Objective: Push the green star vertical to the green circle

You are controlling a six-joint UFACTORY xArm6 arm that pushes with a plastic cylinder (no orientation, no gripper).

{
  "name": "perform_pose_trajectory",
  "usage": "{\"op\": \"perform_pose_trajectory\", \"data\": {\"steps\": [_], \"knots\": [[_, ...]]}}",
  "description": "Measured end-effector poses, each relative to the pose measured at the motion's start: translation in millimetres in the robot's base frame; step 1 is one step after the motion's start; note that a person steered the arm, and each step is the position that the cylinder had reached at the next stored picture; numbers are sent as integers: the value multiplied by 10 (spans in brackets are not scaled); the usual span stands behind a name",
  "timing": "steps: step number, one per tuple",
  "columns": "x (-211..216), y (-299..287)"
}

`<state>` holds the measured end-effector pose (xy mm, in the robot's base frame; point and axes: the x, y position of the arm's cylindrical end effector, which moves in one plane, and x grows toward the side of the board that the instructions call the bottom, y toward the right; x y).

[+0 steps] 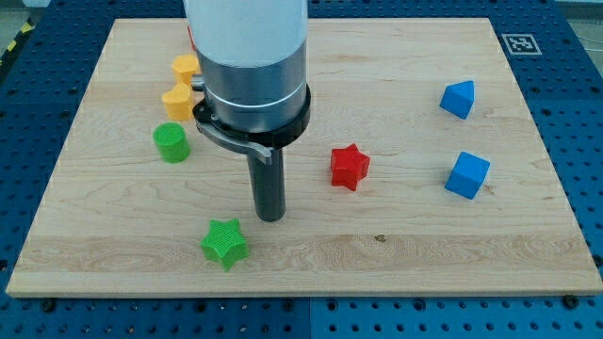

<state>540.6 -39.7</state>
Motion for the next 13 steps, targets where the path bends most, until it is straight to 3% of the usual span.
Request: {"op": "perform_pose_trajectory", "data": {"steps": [2,4,9,11,13], "knots": [[305,160],[522,-271],[286,-849],[539,-518],[184,-244]]}}
